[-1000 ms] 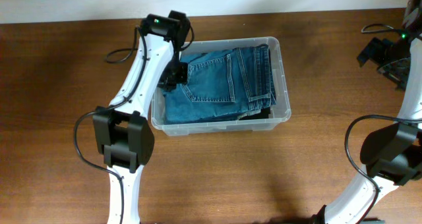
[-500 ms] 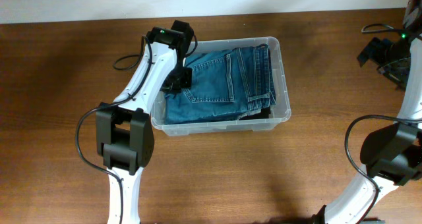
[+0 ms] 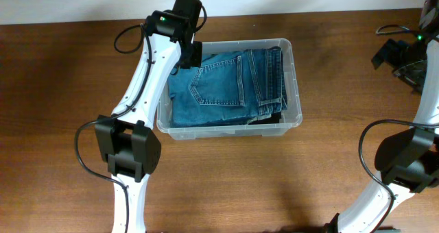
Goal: Pack container
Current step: 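Press the dark-blue jeans down along the container's left side, then press and smooth the dark-blue jeans toward the container's right side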
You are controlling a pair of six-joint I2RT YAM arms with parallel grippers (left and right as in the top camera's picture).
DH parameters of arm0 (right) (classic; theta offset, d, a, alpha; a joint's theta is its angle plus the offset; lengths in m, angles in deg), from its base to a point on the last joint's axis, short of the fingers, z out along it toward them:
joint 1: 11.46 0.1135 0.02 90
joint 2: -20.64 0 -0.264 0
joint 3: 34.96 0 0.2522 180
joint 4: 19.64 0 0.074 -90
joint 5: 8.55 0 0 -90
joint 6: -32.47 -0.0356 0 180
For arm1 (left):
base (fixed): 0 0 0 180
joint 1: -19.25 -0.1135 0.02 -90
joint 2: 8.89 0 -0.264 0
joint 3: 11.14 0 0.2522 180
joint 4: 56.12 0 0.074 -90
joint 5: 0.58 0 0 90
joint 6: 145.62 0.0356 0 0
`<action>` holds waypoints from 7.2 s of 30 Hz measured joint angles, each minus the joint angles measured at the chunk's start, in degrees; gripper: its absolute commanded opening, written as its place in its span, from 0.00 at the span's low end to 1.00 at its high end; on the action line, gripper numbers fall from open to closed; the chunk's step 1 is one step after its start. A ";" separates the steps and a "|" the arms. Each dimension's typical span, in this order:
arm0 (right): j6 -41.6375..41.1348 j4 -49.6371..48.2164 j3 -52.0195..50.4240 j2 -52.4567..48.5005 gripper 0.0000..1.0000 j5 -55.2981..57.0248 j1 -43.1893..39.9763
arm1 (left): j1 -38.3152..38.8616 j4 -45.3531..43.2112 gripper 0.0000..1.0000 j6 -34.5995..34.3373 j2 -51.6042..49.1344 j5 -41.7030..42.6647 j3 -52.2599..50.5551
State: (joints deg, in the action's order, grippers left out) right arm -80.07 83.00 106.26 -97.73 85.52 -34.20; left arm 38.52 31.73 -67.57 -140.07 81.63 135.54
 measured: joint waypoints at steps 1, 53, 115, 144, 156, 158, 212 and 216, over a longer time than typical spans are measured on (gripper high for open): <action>0.02 0.00 0.00 0.00 0.98 0.00 0.00 | 0.00 -0.55 0.01 0.00 0.00 -0.09 -0.52; 0.00 0.00 0.00 0.00 0.98 0.00 0.00 | 7.52 9.09 0.01 0.85 -4.46 9.40 -5.22; 0.00 -0.02 0.00 0.00 0.98 0.00 0.00 | 19.56 -24.74 0.02 0.83 -8.24 10.67 0.87; 0.02 0.00 0.00 0.00 0.98 0.00 0.00 | 19.74 7.87 0.01 5.55 -8.17 17.11 13.07; 0.00 0.00 0.00 0.00 0.98 0.00 0.00 | 23.39 1.29 0.01 5.51 -8.20 18.71 4.48; 0.04 0.00 0.00 0.00 0.98 0.00 0.00 | 23.52 0.17 0.01 5.49 -8.20 18.69 4.50; 0.00 0.00 0.00 0.00 0.98 0.00 0.00 | 13.25 -3.63 0.01 5.75 -19.58 5.42 22.40; 0.00 0.00 0.00 0.00 0.98 0.00 0.00 | 13.18 -4.11 0.02 5.75 -20.24 5.31 22.60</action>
State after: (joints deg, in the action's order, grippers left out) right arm -80.07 83.00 106.26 -97.73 85.52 -34.20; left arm 51.70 27.62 -61.82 -160.31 86.94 158.14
